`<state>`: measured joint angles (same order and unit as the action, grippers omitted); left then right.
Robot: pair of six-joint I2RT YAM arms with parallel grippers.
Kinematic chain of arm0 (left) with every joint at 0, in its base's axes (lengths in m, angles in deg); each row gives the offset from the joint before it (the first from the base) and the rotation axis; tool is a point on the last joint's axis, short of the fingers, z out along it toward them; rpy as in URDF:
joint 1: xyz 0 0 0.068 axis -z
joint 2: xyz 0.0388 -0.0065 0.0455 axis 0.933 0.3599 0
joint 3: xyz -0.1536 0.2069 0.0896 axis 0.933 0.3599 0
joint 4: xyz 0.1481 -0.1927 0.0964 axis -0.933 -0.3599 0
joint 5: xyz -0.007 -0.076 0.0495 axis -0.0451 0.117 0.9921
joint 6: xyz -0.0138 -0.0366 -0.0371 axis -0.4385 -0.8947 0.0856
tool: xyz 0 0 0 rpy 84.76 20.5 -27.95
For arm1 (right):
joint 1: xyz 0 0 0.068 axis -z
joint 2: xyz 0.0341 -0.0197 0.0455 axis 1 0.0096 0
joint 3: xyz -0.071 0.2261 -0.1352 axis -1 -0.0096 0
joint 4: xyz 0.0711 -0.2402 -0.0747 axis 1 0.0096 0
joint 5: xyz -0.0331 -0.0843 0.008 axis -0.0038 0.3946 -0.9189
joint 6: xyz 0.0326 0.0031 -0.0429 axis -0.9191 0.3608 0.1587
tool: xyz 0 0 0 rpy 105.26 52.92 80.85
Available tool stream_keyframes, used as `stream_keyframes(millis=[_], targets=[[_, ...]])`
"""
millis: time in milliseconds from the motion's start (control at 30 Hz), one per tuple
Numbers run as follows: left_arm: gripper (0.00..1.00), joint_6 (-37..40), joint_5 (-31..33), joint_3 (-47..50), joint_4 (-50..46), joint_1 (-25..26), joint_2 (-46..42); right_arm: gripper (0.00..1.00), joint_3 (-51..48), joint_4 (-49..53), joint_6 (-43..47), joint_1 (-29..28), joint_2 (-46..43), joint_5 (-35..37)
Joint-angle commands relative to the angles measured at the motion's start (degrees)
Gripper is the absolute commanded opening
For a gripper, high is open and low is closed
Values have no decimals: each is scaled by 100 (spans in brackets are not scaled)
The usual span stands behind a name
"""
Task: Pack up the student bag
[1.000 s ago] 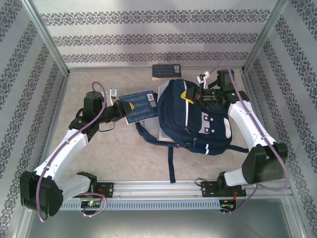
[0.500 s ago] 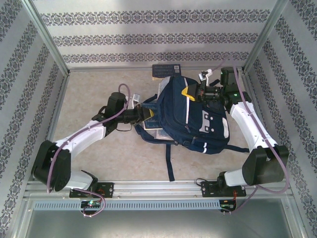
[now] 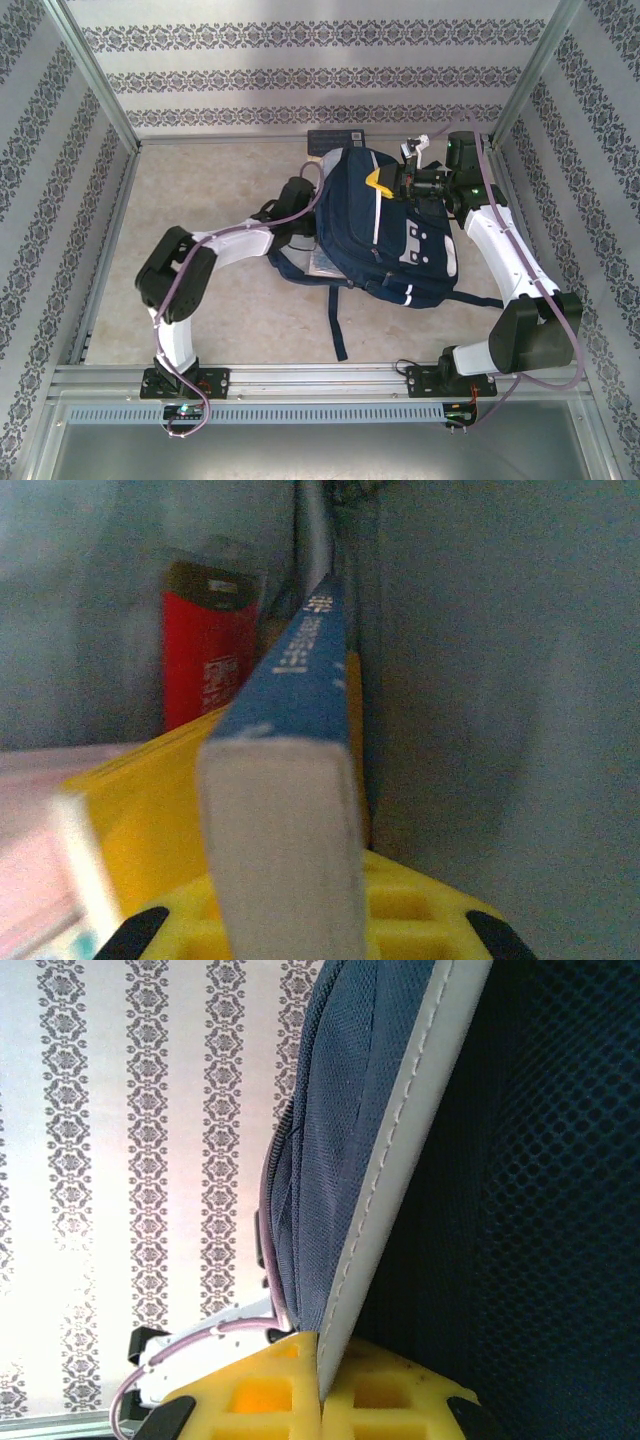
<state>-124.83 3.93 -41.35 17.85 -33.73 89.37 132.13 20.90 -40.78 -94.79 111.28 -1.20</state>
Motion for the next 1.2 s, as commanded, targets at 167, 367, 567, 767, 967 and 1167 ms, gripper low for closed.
stream_keyframes(millis=[167, 367, 567, 767, 967, 1167], targets=[[69, 9, 296, -512, 159, 301, 111, 0, 114, -707, -2, 301, -417, -389], [76, 209, 465, 124, -118, 37, -656, 0, 221, 201, 715, 450, -437, -27], [80, 756, 509, 670, -1015, -534, -1843, 0, 175, 1170, 1603, 431, -665, 792], [79, 1844, 1131, 578, -3049, -941, -3163, 0, 562, 3022, 3103, -104, -480, 2307], [79, 2606, 1629, 478, -4434, -1124, -4114, 0, 259, 3479, 3520, -870, -63, 3547], [79, 2797, 2244, 480, -5495, -1145, -5011, 8, -350, 2667, 2886, -1273, 36, 4387]])
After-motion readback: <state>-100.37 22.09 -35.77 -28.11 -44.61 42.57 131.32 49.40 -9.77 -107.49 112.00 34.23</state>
